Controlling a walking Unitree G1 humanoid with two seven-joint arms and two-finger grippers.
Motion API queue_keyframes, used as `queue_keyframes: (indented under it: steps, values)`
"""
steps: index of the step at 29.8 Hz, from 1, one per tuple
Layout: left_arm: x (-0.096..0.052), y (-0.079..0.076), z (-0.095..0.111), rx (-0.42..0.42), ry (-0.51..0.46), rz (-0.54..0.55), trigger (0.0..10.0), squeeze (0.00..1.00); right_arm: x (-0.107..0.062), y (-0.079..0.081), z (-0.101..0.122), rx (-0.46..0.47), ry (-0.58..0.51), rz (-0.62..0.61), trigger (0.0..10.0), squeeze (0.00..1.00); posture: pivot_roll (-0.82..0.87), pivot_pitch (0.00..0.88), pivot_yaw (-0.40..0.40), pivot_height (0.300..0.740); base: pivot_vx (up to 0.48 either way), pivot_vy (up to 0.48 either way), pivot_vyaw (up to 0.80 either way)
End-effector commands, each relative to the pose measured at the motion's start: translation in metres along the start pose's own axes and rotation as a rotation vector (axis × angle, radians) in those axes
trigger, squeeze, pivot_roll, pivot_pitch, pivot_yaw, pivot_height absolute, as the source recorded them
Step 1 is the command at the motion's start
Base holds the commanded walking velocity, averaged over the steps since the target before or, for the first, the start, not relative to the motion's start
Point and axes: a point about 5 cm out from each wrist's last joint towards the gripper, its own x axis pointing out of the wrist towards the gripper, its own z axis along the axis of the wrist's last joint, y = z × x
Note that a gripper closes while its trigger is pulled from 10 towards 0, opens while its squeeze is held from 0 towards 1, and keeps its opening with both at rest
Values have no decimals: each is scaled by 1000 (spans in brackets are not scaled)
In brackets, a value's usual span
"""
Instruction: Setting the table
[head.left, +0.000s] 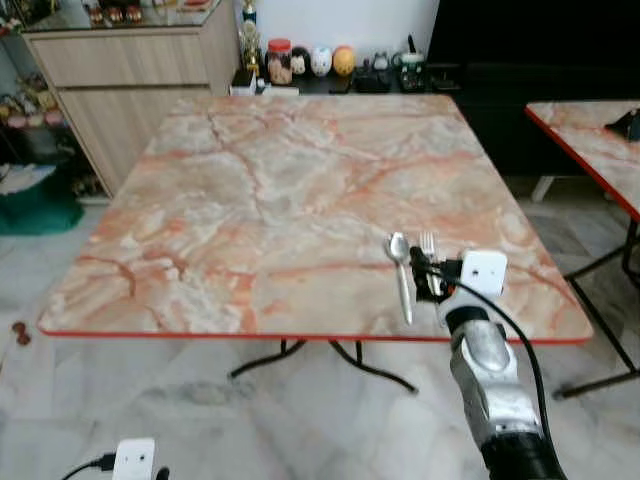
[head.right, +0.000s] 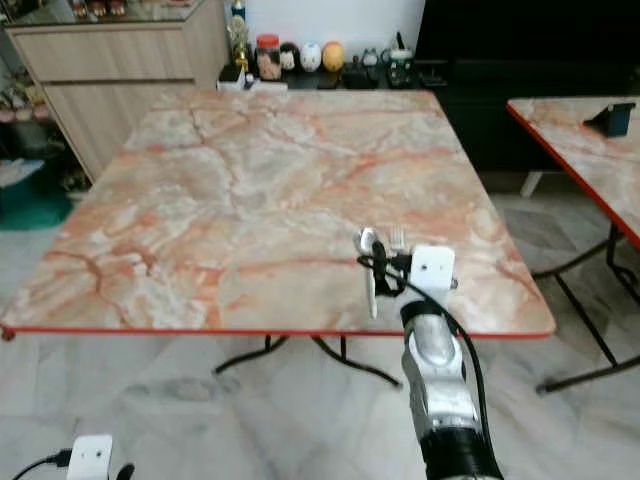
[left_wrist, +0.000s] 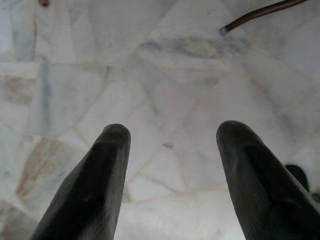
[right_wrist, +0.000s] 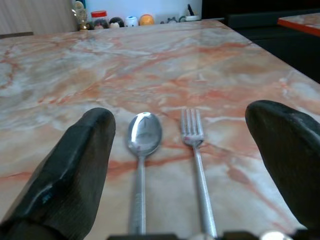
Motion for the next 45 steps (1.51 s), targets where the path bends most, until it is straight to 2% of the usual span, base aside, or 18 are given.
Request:
queue_keyframes:
  steps: [1, 15, 32, 36, 45]
  values:
    - [0, 2, -2, -10, 9, 6, 10000, 0, 1, -3, 6, -7, -25, -10, 10000, 0, -67, 0, 54, 732, 0, 0, 0]
    - [2, -2, 10, -27, -55, -9, 10000, 0, 2, 2, 5, 2, -27, -1, 10000, 0, -61, 0, 56, 732, 0, 0, 0]
    - [2, -3, 12, -37, -60, -20, 10000, 0, 1, 4, 5, 3, -38, 12, 10000, 0, -66, 0, 59, 732, 0, 0, 0]
    - [3, -3, 12, -34, -59, -21, 10000, 0, 0, 6, 7, -27, -57, 32, 10000, 0, -70, 0, 62, 732, 250, 0, 534]
    - [3, -3, 13, -31, -61, -26, 10000, 0, 0, 7, 6, -10, -54, 32, 10000, 0, -73, 0, 64, 732, 287, 0, 183]
